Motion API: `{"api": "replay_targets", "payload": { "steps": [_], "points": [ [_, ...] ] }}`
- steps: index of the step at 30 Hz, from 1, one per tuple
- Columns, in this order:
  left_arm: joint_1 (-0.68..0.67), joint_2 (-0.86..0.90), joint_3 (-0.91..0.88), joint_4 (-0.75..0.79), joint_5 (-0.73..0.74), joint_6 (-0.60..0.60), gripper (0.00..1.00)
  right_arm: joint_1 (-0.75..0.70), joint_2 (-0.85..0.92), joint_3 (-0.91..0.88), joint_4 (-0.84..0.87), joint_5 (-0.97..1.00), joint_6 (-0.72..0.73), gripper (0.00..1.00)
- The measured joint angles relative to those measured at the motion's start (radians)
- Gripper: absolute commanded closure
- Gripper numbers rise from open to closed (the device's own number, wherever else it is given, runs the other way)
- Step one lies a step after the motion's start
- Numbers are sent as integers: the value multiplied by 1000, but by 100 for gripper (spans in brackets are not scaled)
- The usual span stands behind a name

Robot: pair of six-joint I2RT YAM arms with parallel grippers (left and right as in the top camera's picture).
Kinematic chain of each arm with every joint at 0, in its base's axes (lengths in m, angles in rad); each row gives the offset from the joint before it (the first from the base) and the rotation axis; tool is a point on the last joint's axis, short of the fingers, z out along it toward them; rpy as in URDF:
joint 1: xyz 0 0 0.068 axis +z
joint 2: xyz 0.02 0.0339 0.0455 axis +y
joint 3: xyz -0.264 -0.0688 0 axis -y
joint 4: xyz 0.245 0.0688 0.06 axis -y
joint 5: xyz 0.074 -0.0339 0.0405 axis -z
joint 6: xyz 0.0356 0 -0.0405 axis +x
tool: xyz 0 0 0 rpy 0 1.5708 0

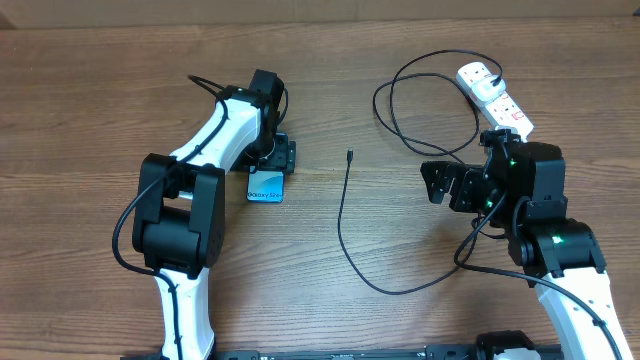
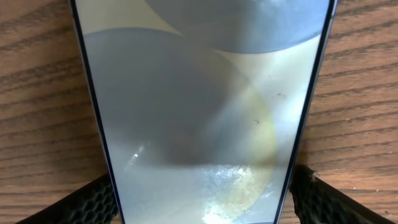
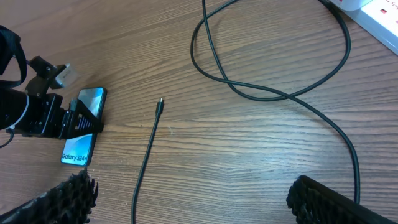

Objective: Plug charger to phone and switch on socket
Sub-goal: 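Close the left gripper on the phone's top edge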

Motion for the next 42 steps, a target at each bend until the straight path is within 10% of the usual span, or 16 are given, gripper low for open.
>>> {"api": "replay_targets", "payload": {
  "steps": [42],
  "points": [
    [0, -4, -6, 75, -15, -3, 11, 0, 33, 0, -14, 0, 0, 0]
  ]
}}
